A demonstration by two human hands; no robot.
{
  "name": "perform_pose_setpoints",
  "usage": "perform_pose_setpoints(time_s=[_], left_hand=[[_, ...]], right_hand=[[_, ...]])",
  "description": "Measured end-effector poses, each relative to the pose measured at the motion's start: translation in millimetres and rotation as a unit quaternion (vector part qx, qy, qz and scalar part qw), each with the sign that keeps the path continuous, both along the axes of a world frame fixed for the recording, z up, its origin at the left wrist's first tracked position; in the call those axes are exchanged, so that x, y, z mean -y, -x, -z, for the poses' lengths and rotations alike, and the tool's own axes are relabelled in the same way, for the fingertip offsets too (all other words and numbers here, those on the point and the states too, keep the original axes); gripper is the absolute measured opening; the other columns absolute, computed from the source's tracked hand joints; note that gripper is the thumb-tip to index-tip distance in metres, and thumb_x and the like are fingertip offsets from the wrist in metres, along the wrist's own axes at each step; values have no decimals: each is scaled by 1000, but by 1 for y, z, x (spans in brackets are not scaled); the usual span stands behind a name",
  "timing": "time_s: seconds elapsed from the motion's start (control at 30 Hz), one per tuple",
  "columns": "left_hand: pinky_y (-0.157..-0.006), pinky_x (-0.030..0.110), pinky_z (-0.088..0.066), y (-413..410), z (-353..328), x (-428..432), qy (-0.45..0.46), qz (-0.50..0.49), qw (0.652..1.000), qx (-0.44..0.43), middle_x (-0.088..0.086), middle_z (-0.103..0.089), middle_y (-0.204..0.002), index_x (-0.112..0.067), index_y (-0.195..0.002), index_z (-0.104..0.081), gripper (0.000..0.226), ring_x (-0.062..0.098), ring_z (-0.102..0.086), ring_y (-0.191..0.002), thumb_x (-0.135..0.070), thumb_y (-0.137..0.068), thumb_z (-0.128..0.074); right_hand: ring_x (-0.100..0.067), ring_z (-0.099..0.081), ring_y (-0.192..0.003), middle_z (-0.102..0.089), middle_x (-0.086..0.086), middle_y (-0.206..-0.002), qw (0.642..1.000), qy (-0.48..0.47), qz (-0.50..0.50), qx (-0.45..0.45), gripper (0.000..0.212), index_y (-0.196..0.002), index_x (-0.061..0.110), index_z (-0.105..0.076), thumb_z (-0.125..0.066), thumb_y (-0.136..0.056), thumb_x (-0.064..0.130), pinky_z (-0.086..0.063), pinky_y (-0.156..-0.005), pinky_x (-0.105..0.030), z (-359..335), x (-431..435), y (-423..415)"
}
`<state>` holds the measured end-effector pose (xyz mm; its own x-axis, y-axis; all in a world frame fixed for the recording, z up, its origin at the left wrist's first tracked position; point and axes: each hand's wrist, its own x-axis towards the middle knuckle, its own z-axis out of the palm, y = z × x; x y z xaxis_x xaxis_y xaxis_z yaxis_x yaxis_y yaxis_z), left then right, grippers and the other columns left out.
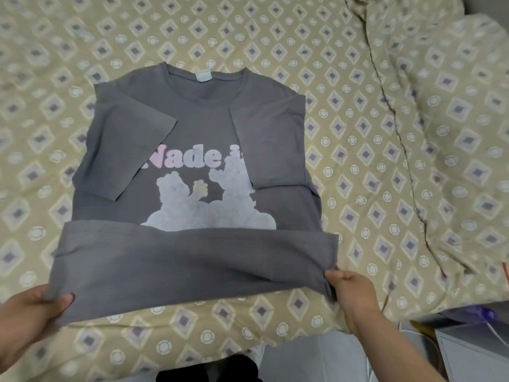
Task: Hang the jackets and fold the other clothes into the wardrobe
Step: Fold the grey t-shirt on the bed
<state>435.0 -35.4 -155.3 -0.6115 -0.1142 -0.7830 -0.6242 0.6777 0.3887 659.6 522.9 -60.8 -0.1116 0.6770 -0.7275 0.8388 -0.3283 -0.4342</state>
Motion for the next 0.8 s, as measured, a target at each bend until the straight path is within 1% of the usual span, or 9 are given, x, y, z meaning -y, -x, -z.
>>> perform_pose_setpoints(time_s=[0.1, 0.2, 0.3, 0.37, 0.47, 0.53, 0.63, 0.7, 0.8], left_hand=[[-81, 58, -56, -2, -28, -34, 42, -6, 998, -37, 15, -73, -83, -10, -97, -68, 7, 35, -70, -79, -9, -91, -67], [-62, 44, -56, -3, -44, -67, 86, -5, 991, -100, 11, -71, -66, -12, -82, -68, 7, 35, -67, -60, -9, -88, -68], [-57, 37, -47, -13, -60, -81, 41, -64, 990, -118, 15, -68, -66, -12, -83, -65, 6, 32, -60, -54, -12, -89, -66], [-56, 33, -46, -18, -66, -83, -30, -128, 989, -68, 19, -64, -67, -2, -88, -62, 13, 28, -55, -55, -14, -93, -64], [-44, 21, -45, -25, -79, -76, -93, -160, 982, -33, 16, -57, -60, 4, -83, -55, 19, 22, -49, -49, -10, -96, -59], [-41, 16, -36, -29, -81, -69, -88, -129, 986, -56, 16, -49, -49, 3, -75, -51, 26, 19, -41, -42, -8, -97, -58], [-47, 21, -35, -32, -81, -68, -47, -113, 989, -80, 16, -50, -47, 0, -68, -52, 31, 18, -41, -43, -12, -96, -59], [-55, 30, -39, -33, -77, -72, -8, -97, 991, -89, 14, -55, -48, -2, -71, -59, 28, 21, -46, -45, -18, -94, -62], [-54, 33, -44, -32, -76, -82, 53, -38, 988, -136, 7, -64, -57, -14, -76, -63, 16, 26, -58, -53, -22, -89, -67]], right_hand=[[-18, -43, -56, -49, -4, -53, 998, -48, -44, 9, 35, -55, 13, -53, -64, -87, 2, -38, -57, -28, 4, 9, -8], [-20, -44, -48, -54, -9, -49, 991, -112, -72, 2, 35, -53, 9, -58, -53, -85, -5, -39, -53, -28, 4, 5, -5], [-26, -54, -62, -65, -23, -70, 997, -61, -3, -46, 25, -71, 4, -70, -64, -92, 16, -46, -64, -39, 3, 5, -4], [-26, -51, -68, -61, -17, -72, 997, 9, 27, -70, 34, -80, -6, -65, -70, -91, 26, -43, -67, -39, 3, 2, -8], [-23, -59, -63, -62, -12, -71, 988, 101, 21, -113, 8, -85, -10, -60, -66, -86, -5, -47, -60, -30, -5, 3, -8], [-29, -65, -72, -69, -18, -81, 989, 111, 1, -93, 16, -89, -10, -64, -60, -79, -21, -52, -65, -33, -10, -3, -10], [-32, -64, -77, -73, -19, -84, 994, -40, -102, 4, 24, -84, 1, -73, -57, -83, -17, -50, -68, -34, -13, -12, -15], [-29, -58, -74, -67, -13, -77, 965, -137, -211, 77, 25, -74, 6, -69, -54, -85, -12, -43, -66, -33, -17, -4, -16], [-27, -49, -61, -53, -13, -59, 953, -148, -259, 46, 30, -58, 5, -53, -53, -85, -7, -32, -56, -35, -13, 10, -20]])
